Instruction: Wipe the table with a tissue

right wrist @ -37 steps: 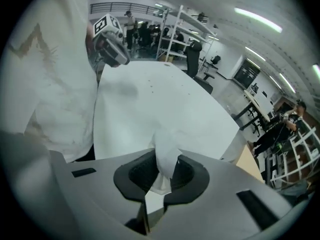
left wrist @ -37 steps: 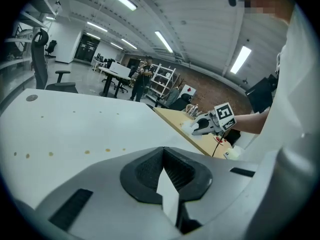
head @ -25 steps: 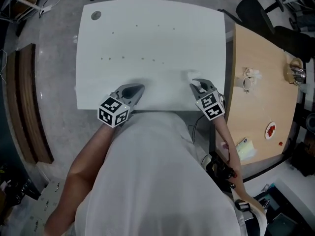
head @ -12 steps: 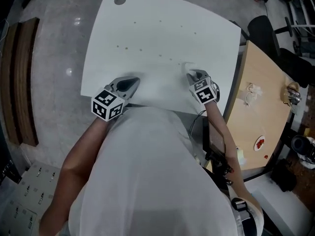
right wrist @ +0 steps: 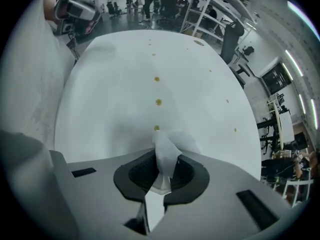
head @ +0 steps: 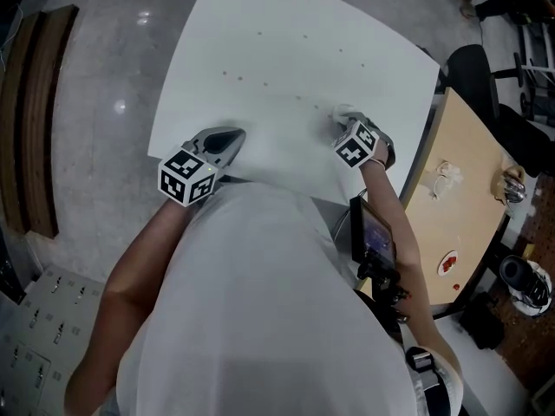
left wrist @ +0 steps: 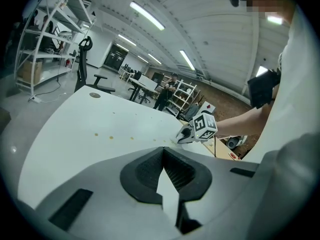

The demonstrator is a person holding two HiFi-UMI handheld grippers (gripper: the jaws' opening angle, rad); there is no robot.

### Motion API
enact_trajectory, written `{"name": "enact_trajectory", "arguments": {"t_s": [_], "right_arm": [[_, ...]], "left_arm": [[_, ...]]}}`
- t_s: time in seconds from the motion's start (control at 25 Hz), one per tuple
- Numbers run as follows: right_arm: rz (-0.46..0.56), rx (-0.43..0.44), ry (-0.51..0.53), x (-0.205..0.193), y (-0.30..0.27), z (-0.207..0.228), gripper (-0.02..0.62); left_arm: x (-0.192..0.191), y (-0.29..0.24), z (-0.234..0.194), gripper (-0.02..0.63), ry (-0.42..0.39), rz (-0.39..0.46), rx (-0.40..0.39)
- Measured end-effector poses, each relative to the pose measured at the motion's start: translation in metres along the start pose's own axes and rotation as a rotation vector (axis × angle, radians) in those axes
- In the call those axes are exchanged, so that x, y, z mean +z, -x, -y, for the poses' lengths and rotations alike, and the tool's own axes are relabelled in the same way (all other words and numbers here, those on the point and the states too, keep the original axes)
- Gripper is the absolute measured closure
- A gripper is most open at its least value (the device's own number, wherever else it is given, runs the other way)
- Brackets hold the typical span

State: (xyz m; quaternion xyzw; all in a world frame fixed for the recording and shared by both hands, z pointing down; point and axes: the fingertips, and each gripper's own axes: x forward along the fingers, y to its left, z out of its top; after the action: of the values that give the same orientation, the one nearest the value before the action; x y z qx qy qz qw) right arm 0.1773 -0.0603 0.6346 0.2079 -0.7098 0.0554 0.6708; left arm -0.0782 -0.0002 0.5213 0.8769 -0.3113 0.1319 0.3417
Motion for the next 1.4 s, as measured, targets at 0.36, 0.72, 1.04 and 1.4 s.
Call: {"name": "enact_trajectory", "arguments": {"t_s": [0.36,0.72,1.04,1.4], "right_arm": [[-0.141,-0.058,0.213,0.005,0.0,-0.003,0.56],[-0.211,-0.099,0.355,0.024,0.004,-0.027,0.56],[-0.184,-0.081,0.444,0.039,0.008,-0.065,0.56],[0.196,0.083,-0.342,0.043,0.033,-0.064,0.558]], "left_arm": [[0.005,-0.003,-0.004,0.598,-0.009,-0.008,-0.024],[0.005,0.001,-0.006,0.598,-0.023,-0.025,-0.06],[0.006,0.008,-0.011,0.598,-0.048,-0.036,-0.101],[0.009,0.019,-0.016,0.598,-0.079,-0.045,-0.159]]}}
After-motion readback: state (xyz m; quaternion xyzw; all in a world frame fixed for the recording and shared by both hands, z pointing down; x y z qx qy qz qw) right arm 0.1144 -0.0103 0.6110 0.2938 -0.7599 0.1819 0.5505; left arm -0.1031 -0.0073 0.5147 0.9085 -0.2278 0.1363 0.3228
